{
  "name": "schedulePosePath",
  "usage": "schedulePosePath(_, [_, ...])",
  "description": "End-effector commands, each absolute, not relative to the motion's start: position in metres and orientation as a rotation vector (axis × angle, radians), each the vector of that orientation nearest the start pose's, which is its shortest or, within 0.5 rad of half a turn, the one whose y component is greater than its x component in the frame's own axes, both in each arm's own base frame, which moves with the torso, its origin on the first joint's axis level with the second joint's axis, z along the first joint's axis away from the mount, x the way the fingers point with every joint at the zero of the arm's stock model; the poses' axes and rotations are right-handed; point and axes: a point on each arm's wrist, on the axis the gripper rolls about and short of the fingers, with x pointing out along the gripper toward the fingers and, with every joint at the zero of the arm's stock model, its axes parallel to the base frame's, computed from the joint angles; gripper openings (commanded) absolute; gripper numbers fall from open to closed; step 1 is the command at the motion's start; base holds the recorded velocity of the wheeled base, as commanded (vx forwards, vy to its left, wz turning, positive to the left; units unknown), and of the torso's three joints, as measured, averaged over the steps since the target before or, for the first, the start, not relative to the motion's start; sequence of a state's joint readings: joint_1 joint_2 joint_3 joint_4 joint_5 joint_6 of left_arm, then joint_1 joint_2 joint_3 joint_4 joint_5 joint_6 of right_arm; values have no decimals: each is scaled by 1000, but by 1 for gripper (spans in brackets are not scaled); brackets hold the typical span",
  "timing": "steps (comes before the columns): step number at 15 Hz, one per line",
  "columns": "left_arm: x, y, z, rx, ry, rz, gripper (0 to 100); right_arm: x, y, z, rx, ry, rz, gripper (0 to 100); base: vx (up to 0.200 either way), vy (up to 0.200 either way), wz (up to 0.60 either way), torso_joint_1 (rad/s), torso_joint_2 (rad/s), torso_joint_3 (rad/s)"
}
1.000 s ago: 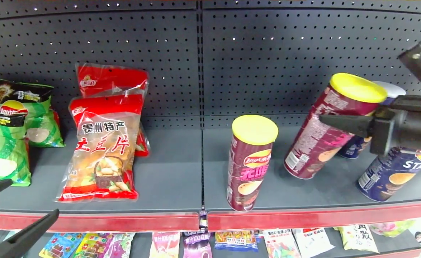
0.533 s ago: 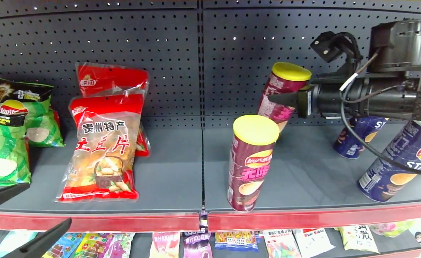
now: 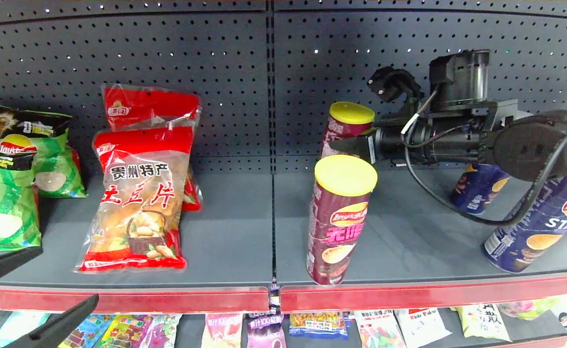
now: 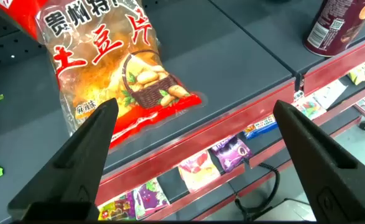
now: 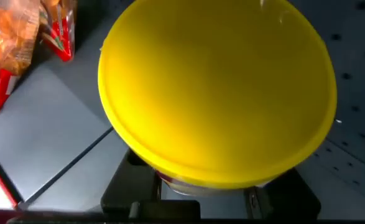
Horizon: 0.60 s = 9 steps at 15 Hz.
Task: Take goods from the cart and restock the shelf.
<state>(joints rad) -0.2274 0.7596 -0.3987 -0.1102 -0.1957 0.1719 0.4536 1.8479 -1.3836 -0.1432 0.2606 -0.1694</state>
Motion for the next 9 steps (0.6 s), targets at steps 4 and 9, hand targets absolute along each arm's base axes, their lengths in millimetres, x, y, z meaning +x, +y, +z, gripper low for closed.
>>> schedulePosePath(4, [69, -21, 190, 172, 220, -444, 100, 333, 177, 238, -199, 280, 754, 0, 0, 0, 0, 0, 0, 0])
schedulePosePath(9, [69, -21, 189, 172, 221, -445, 100, 331, 178, 235, -201, 291, 756, 100, 0, 0, 0, 0, 0, 0])
